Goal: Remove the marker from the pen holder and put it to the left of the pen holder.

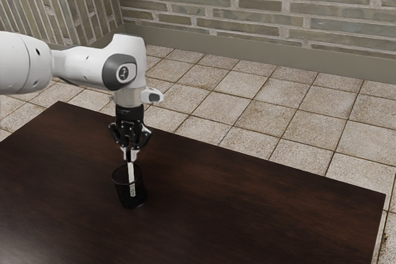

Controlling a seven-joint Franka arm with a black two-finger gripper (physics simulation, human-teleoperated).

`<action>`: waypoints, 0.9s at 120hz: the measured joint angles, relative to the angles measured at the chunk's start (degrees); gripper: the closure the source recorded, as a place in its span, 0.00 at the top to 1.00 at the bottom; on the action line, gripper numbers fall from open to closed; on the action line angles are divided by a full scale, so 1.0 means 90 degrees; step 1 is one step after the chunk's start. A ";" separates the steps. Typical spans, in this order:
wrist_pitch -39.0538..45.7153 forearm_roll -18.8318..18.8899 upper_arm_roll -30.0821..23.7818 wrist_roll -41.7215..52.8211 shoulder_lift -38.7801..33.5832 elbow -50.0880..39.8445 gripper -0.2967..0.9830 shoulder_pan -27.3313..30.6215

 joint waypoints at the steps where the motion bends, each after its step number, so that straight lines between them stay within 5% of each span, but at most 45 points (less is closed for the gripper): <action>1: -0.0001 0.0000 0.0000 0.0001 -0.0006 0.0000 0.25 0.0000; 31: -0.0326 0.0052 0.0000 -0.0030 -0.0489 0.0144 0.18 0.0001; 56: -0.1732 0.0215 0.0045 -0.0127 -0.0823 0.1514 0.16 0.0013; 88: -0.3792 0.0571 0.0468 -0.0295 0.0308 0.2306 0.15 0.0026; 108: -0.4974 0.0580 0.0686 -0.0439 0.2067 0.3426 0.15 0.0132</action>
